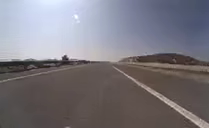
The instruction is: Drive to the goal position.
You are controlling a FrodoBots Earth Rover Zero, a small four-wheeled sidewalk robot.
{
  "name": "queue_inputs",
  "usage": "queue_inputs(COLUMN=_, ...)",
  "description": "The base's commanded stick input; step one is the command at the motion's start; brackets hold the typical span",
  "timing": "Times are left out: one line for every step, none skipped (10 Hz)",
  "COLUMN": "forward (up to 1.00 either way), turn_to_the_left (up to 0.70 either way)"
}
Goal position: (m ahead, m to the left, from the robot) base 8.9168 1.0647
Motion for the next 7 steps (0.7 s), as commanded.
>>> queue_inputs(forward=1.00, turn_to_the_left=0.00)
queue_inputs(forward=1.00, turn_to_the_left=0.00)
queue_inputs(forward=1.00, turn_to_the_left=0.00)
queue_inputs(forward=1.00, turn_to_the_left=0.00)
queue_inputs(forward=1.00, turn_to_the_left=0.00)
queue_inputs(forward=1.00, turn_to_the_left=0.00)
queue_inputs(forward=1.00, turn_to_the_left=0.00)
